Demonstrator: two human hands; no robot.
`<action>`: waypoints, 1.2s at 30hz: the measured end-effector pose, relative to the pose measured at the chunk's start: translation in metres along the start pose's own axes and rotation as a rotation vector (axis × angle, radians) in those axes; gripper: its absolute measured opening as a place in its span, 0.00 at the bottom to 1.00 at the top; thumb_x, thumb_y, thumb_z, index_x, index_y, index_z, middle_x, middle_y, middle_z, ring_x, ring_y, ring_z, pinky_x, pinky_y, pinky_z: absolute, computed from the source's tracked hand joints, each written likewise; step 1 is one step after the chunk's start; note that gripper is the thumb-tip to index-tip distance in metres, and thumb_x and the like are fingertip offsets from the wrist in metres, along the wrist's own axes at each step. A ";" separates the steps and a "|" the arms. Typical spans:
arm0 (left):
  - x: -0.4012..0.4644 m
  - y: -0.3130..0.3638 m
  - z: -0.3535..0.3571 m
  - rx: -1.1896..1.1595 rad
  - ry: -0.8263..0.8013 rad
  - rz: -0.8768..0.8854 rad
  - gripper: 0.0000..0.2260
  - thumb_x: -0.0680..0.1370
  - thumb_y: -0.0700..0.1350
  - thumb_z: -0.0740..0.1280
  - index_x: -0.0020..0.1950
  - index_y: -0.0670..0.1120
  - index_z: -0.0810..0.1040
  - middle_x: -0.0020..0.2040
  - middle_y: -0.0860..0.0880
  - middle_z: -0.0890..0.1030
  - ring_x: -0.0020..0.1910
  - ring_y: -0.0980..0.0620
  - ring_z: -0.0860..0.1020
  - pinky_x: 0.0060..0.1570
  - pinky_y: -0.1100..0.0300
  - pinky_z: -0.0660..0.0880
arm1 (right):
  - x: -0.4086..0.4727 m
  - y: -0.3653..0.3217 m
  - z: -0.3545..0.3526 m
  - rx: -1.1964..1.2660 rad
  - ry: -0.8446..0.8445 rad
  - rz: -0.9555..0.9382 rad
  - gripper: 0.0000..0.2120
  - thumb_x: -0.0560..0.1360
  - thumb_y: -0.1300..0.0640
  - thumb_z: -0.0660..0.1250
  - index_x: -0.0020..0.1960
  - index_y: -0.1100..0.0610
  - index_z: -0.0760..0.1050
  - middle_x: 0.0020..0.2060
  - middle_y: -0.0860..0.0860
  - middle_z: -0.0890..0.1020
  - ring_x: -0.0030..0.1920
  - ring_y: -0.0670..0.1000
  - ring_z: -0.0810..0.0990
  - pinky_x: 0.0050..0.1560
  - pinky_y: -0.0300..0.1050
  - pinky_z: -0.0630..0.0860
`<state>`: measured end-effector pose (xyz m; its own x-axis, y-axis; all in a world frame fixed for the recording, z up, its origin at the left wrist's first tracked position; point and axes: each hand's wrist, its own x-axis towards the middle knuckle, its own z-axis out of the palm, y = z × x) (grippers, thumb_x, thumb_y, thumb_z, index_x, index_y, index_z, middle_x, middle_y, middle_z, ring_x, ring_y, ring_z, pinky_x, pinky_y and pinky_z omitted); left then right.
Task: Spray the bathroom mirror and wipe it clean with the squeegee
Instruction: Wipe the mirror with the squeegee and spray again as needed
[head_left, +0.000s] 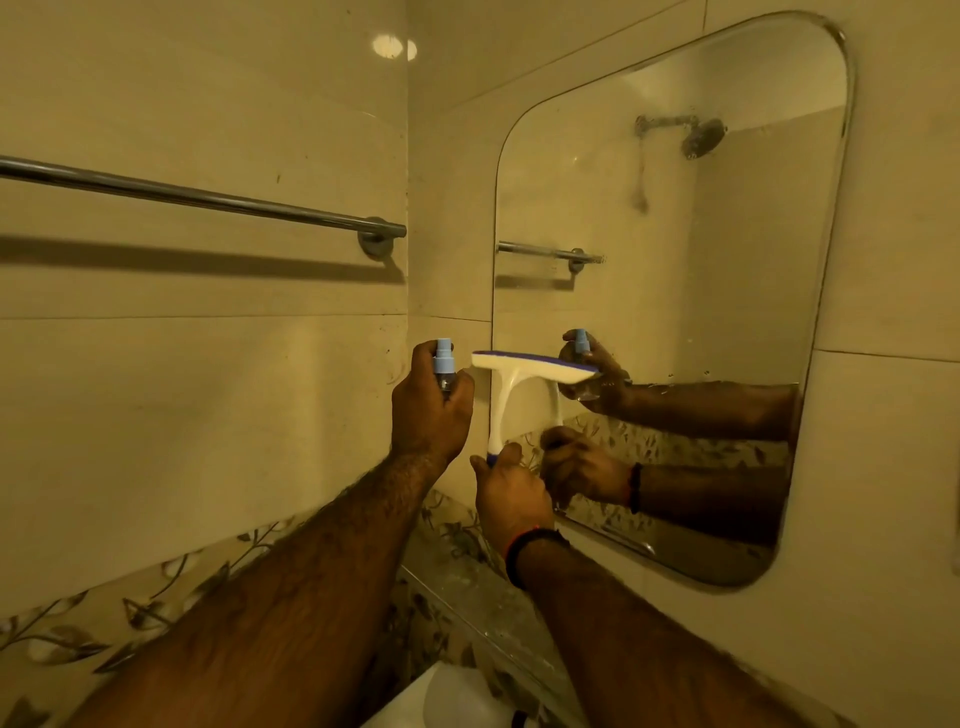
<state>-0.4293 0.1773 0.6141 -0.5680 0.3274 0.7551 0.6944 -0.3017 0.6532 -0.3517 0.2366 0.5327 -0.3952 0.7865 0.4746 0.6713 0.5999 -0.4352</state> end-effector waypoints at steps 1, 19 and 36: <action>-0.001 -0.001 -0.001 0.000 -0.003 0.001 0.18 0.79 0.46 0.68 0.67 0.47 0.70 0.48 0.46 0.80 0.40 0.45 0.80 0.42 0.48 0.83 | -0.004 0.003 0.003 0.014 -0.003 0.006 0.21 0.80 0.42 0.53 0.63 0.57 0.63 0.49 0.53 0.79 0.43 0.55 0.80 0.32 0.44 0.71; -0.022 0.013 0.021 -0.051 -0.023 -0.007 0.17 0.79 0.45 0.67 0.66 0.46 0.71 0.46 0.46 0.79 0.37 0.48 0.79 0.36 0.58 0.78 | -0.052 0.069 -0.005 -0.252 -0.004 -0.129 0.17 0.79 0.45 0.53 0.60 0.56 0.67 0.39 0.49 0.79 0.33 0.50 0.77 0.31 0.45 0.76; -0.040 0.032 0.040 -0.107 -0.072 -0.020 0.17 0.79 0.45 0.67 0.67 0.45 0.71 0.47 0.42 0.81 0.38 0.45 0.81 0.36 0.60 0.77 | -0.096 0.096 -0.063 -0.349 -0.005 -0.213 0.14 0.78 0.44 0.52 0.48 0.53 0.69 0.35 0.48 0.77 0.29 0.50 0.73 0.28 0.42 0.69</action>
<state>-0.3669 0.1906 0.6023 -0.5455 0.3968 0.7382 0.6297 -0.3872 0.6734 -0.2098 0.2098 0.4938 -0.5509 0.6513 0.5219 0.7461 0.6645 -0.0417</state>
